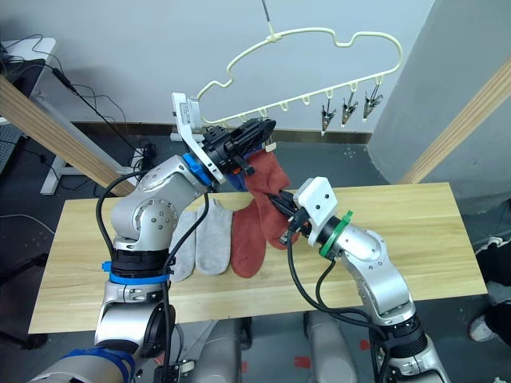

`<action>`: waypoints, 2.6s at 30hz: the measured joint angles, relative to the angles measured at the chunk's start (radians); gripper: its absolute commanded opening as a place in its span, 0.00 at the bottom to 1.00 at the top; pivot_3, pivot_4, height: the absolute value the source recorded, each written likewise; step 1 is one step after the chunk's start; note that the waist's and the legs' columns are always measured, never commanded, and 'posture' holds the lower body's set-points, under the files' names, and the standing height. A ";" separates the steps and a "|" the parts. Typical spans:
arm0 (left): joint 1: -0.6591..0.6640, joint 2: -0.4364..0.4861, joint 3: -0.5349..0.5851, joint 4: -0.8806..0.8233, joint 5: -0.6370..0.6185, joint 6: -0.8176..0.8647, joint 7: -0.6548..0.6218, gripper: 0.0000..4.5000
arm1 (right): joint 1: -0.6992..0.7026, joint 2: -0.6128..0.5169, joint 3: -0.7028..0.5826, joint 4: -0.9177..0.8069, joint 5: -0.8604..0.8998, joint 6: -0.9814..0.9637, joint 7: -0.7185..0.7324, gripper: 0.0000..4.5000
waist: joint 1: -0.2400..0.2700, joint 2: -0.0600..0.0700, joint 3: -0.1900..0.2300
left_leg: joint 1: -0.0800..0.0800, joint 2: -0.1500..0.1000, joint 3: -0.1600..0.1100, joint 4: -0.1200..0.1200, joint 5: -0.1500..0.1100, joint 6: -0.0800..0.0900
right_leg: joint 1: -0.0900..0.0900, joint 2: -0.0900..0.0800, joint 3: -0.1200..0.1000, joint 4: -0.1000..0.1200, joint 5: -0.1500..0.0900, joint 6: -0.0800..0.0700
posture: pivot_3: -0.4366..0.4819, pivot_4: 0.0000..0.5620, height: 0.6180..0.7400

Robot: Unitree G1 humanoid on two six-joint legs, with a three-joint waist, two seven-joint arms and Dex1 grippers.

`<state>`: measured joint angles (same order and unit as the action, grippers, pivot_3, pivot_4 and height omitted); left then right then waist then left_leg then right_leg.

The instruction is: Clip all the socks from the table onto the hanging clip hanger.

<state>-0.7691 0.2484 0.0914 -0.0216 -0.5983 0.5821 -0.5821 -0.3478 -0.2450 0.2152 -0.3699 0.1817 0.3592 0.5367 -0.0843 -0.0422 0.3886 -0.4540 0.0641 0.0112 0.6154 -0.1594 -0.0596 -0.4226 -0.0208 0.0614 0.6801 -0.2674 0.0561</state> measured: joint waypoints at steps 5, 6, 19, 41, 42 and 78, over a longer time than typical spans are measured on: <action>0.000 0.000 0.000 0.000 0.000 0.000 0.000 0.06 | -0.023 0.002 0.000 0.037 -0.004 -0.021 0.000 0.00 | 0.000 0.000 0.000 | 0.000 0.000 0.000 0.000 0.000 0.000 | 0.000 0.000 0.000 0.000 0.000 0.000 | 0.28 0.64 1.00; 0.000 0.000 0.000 0.000 0.000 0.000 0.000 0.06 | -0.027 0.002 0.000 0.042 -0.005 -0.027 -0.001 0.00 | 0.000 0.000 0.000 | 0.000 0.000 0.000 0.000 0.000 0.000 | 0.000 0.000 0.000 0.000 0.000 0.000 | 0.28 0.64 1.00; 0.000 0.002 0.000 0.000 0.000 0.004 0.000 0.06 | -0.059 0.006 -0.007 0.105 -0.015 -0.089 -0.016 0.00 | 0.000 0.000 0.000 | 0.000 0.000 0.000 0.000 0.000 0.000 | 0.000 0.000 0.000 0.000 0.000 0.000 | 0.29 0.64 1.00; 0.025 0.064 0.015 -0.031 -0.025 0.044 -0.001 0.88 | -0.069 0.008 0.000 0.125 -0.019 -0.098 -0.012 0.00 | -0.001 0.000 0.000 | 0.000 0.000 0.000 0.000 0.000 0.000 | 0.000 0.000 0.000 0.000 0.000 0.000 | 0.29 0.62 1.00; 0.040 0.087 0.015 -0.040 -0.023 0.045 -0.008 0.88 | -0.069 0.005 0.001 0.126 -0.024 -0.098 -0.011 0.00 | -0.002 0.000 0.000 | 0.000 0.000 0.000 0.000 0.000 0.000 | 0.000 0.000 0.000 0.000 0.000 0.000 | 0.29 0.62 1.00; 0.149 0.180 -0.029 -0.139 0.001 0.021 -0.080 0.88 | 0.063 -0.113 0.043 0.058 -0.046 0.132 0.043 0.00 | 0.001 0.000 0.000 | 0.000 0.000 0.000 0.000 0.000 0.000 | 0.000 0.000 0.000 0.001 0.000 0.000 | 0.31 0.62 1.00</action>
<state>-0.6201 0.4282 0.0625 -0.1604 -0.5973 0.6030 -0.6620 -0.2843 -0.3576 0.2578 -0.3119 0.1357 0.4915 0.5798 -0.0830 -0.0423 0.3885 -0.4535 0.0642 0.0109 0.6155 -0.1591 -0.0599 -0.4223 -0.0209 0.0612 0.6807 -0.2673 0.0559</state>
